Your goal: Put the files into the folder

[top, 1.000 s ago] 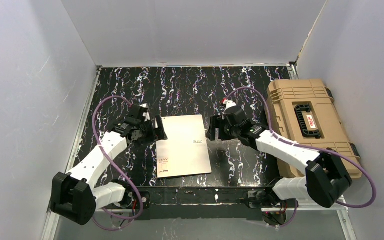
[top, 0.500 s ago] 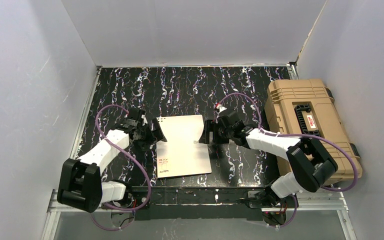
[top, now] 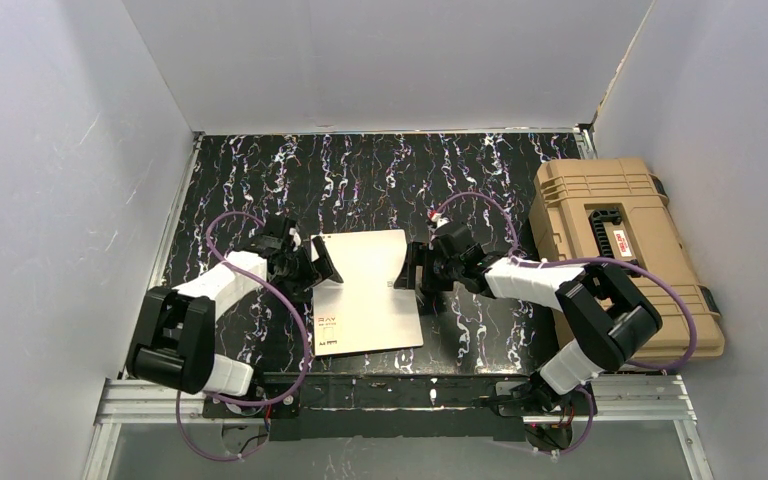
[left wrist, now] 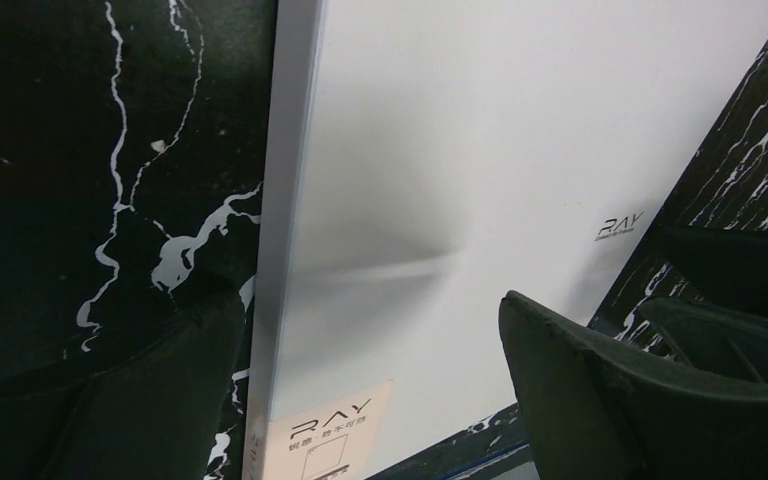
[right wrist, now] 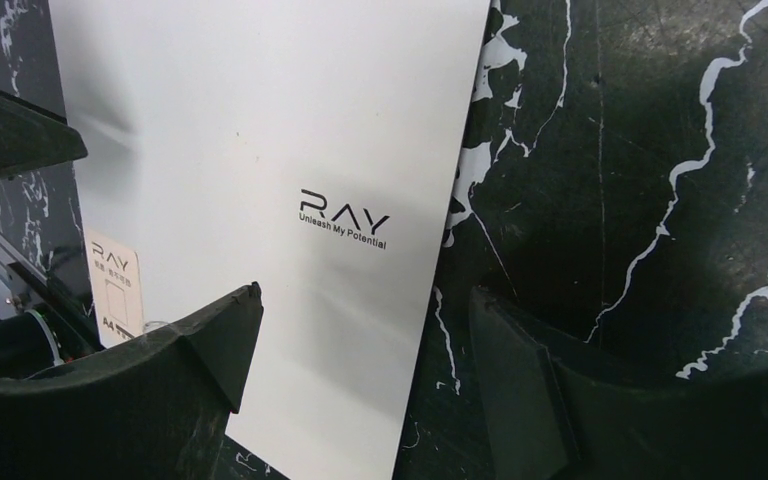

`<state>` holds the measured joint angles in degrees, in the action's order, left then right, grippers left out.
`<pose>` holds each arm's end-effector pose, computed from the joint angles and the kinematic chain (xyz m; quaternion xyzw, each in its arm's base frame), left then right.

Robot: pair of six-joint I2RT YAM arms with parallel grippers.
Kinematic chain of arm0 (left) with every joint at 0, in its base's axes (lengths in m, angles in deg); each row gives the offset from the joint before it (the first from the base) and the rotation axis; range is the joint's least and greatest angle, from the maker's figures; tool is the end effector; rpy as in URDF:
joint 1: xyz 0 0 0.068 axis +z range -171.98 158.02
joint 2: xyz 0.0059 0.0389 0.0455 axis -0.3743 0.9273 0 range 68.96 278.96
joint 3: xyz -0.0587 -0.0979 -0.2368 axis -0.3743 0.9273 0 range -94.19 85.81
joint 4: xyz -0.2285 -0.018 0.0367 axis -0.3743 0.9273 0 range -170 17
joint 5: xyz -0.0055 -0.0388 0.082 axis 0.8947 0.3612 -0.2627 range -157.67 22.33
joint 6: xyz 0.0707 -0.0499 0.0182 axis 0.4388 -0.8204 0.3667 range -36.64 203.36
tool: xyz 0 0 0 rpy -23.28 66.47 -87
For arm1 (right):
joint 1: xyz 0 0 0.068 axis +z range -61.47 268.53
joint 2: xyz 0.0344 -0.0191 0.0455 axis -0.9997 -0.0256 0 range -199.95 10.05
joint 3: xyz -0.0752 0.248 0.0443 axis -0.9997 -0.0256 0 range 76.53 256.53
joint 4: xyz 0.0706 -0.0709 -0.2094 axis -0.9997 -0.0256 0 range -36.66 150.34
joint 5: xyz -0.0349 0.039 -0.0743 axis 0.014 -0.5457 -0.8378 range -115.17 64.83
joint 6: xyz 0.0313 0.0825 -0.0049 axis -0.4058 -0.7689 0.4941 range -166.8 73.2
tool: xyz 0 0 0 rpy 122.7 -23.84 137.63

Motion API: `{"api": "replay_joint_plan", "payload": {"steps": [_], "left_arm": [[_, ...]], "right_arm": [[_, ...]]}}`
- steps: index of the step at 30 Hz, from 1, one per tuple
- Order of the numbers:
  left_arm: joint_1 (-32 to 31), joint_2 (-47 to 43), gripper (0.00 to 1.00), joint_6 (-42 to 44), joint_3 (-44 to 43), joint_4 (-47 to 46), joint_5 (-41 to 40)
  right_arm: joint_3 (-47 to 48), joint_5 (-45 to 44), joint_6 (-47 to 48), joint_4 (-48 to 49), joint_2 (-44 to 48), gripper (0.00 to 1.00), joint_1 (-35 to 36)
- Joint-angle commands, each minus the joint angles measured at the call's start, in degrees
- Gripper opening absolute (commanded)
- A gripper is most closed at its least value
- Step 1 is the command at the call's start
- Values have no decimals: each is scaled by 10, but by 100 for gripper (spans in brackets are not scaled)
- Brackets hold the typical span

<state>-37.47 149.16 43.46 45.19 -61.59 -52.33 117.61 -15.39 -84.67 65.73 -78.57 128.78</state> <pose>0.2440 -0.0892 0.1468 -0.1655 0.9389 -0.2406 0.1824 0.2315 0.2133 0.1487 -0.0535 0.9098 0.3151 0.2647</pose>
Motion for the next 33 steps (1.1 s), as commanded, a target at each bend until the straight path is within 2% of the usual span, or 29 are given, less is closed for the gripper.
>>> {"api": "replay_joint_plan", "payload": {"steps": [1, 14, 24, 33], "left_arm": [[-4, 21, 98, -7, 0, -23, 34], [-43, 67, 98, -13, -42, -42, 31], [-45, 10, 98, -1, -67, 22, -25], [-45, -88, 98, 34, -143, 118, -68]], "right_arm": [[-16, -1, -15, 30, -9, 85, 1], [-21, -48, -8, -4, 29, 86, -9], [23, -115, 54, -87, 80, 88, -37], [95, -181, 155, -159, 151, 92, -60]]}}
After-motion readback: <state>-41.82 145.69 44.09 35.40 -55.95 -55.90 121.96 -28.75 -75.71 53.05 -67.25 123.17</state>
